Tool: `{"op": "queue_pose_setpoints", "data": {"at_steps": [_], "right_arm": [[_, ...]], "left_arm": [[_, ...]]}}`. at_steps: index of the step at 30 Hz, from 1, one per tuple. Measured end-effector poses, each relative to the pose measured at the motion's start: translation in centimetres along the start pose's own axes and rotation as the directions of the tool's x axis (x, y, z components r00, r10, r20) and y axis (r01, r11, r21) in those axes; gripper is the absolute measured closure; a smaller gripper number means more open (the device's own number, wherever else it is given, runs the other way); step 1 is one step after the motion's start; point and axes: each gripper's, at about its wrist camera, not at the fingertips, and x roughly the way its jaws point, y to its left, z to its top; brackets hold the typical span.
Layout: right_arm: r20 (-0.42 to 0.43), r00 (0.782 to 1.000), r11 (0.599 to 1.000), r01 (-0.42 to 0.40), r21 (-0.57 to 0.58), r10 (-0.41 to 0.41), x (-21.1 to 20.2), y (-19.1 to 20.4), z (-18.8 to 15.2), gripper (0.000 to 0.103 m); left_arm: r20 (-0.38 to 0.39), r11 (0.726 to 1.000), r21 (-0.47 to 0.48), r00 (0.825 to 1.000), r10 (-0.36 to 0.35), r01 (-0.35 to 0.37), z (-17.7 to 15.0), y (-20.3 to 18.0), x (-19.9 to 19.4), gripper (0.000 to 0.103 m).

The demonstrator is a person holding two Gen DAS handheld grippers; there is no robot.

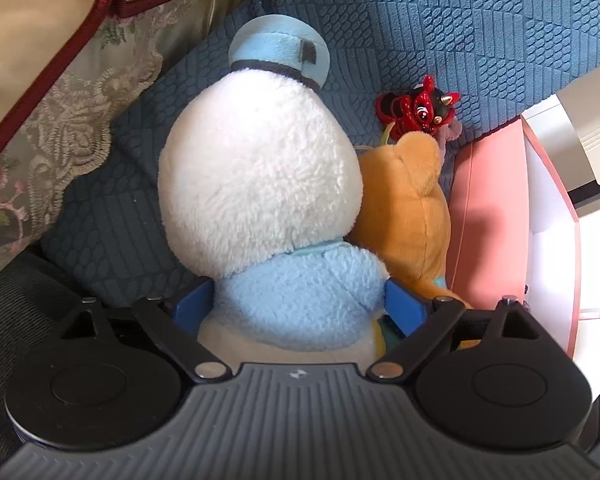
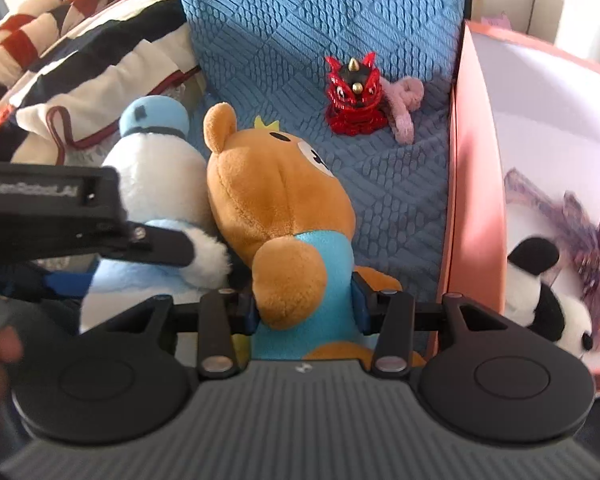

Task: Organize objects
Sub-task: 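Carry the orange bear with the right tool while the left tool carries the white plush over the box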

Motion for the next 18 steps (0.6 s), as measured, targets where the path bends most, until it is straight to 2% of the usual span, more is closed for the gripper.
{"op": "queue_pose_setpoints", "data": {"at_steps": [6, 12, 18], "right_arm": [[-0.053, 0.999, 1.000, 0.011, 0.020, -0.010, 1.5, -0.3, -0.5, 0.054], [-0.069, 0.997, 0.999, 0.032, 0.004, -0.031, 2.9, 0.0, -0.2, 0.045], [-0.079, 0.997, 1.000, 0.006, 0.000, -0.006, 4.0, -0.9, 0.2, 0.043]], "left_arm": [[-0.001, 1.000, 0.018, 1.000, -0.008, 0.008, 0.2, -0.4, 0.7, 0.007], [0.007, 1.000, 0.004, 1.000, -0.025, 0.025, 0.6, 0.0, 1.0, 0.006], [0.021, 0.999, -0.018, 0.999, -0.049, 0.050, 0.8, 0.6, 1.5, 0.007]]}}
